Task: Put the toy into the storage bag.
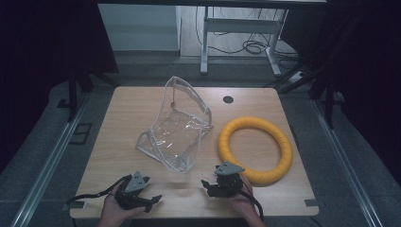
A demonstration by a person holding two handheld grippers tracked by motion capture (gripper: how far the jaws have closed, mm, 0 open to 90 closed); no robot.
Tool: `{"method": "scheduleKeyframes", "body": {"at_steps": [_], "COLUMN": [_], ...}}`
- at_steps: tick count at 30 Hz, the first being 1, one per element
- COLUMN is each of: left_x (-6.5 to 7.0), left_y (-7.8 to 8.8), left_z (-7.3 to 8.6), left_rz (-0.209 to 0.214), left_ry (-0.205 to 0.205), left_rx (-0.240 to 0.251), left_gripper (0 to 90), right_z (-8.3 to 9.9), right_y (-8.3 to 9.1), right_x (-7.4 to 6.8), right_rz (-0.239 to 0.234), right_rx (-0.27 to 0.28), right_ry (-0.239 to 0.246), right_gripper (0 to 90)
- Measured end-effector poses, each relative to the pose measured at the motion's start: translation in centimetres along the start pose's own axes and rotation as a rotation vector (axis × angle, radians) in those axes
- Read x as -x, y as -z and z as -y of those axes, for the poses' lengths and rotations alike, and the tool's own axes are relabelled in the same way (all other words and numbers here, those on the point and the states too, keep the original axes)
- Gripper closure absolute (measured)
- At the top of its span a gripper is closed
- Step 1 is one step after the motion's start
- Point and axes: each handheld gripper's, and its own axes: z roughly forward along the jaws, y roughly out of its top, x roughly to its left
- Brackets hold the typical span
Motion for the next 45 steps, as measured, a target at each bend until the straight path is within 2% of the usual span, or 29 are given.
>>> {"method": "scheduleKeyframes", "body": {"at_steps": [2,5,9,14,16,26,32,35,40,45], "left_x": [0.0,0.1,0.1,0.1,0.2,0.2,0.2,0.1,0.1,0.1], "left_y": [0.0,-0.1,-0.1,-0.2,-0.3,-0.3,-0.3,-0.2,-0.4,-0.4], "left_z": [0.0,0.0,0.0,0.1,0.1,0.1,0.0,0.0,0.0,0.0], "left_rz": [-0.005,0.002,0.003,0.006,0.012,0.011,0.008,0.004,0.014,0.017], "left_ry": [-0.003,-0.003,0.002,0.003,0.004,0.005,0.013,0.016,0.023,0.020], "left_rx": [0.000,-0.004,0.002,0.002,-0.001,0.000,0.004,0.002,0.001,0.003], "left_gripper": [19.8,19.8,19.8,19.8,19.8,19.8,19.8,19.8,19.8,19.8], "right_z": [-0.1,-0.2,-0.4,-0.3,-0.3,-0.6,-1.0,-1.4,-2.6,-3.4], "right_y": [0.0,0.1,0.4,0.2,0.3,0.8,1.9,2.4,2.8,3.6], "right_x": [0.0,-0.3,-0.5,-0.2,-0.2,0.4,1.2,1.7,2.4,3.4], "right_rz": [-0.016,-0.023,-0.036,-0.048,-0.044,-0.100,-0.103,-0.102,-0.121,-0.119], "right_rx": [0.014,0.026,0.049,0.047,0.049,0.043,0.051,0.061,0.026,-0.006], "right_ry": [-0.003,0.028,0.034,0.017,0.034,-0.003,-0.011,0.003,0.035,0.043], "right_gripper": [22.8,23.0,25.8,31.1,33.5,32.7,30.5,29.5,28.7,29.3]}}
